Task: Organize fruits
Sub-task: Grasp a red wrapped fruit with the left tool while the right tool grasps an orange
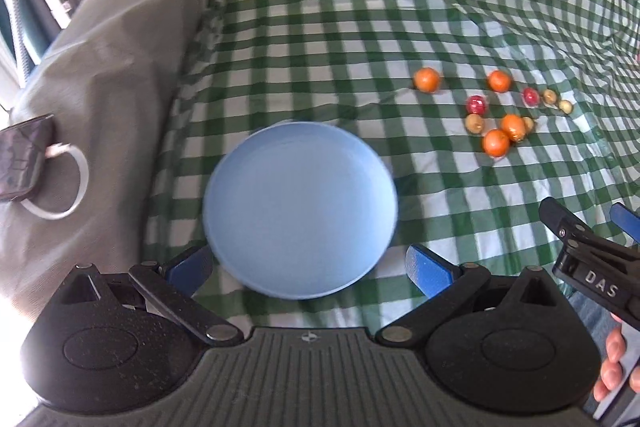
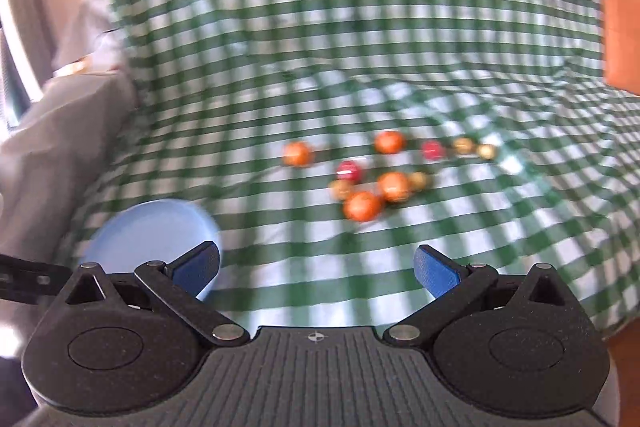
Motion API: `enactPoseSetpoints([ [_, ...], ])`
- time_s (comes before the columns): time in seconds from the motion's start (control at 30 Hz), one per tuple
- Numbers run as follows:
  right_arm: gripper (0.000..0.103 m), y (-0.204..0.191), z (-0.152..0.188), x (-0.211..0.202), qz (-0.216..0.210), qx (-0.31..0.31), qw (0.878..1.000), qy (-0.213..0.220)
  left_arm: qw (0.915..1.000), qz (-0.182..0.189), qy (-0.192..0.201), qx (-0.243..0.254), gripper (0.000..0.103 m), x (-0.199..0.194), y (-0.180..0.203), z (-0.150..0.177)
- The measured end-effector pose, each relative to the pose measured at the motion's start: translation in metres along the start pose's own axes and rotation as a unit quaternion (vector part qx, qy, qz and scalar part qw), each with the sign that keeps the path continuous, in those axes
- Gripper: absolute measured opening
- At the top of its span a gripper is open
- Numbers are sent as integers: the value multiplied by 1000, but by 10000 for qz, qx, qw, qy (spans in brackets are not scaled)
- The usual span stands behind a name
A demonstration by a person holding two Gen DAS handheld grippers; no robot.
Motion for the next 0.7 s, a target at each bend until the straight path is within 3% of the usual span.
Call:
enactPoseSetpoints([
  [0.2, 102, 66, 3, 54, 810, -9, 9966, 123, 9995, 233, -114, 180, 103, 48, 46, -30],
  [0.43, 101, 102, -2, 143, 890, 26, 9960, -103, 9989, 124, -379, 227, 103, 101, 76, -57],
  [0.57, 69, 101, -4, 182, 489, -21, 9984, -265, 9984, -29, -391, 398, 103, 117, 83, -63],
  [0.7, 49, 94, 0, 217, 128, -7, 9983, -566, 9982, -51, -491, 349, 103, 133, 86, -66],
])
Point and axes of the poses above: each gripper's, at about its wrist camera, not at the fingertips, and x roughly the way its jaws point, y to its right, z to its underside, the point moved 6 cm from there along x, roughly the way its jaws point, and after that the axes turned 2 degrees about y, right-handed, at the moved point
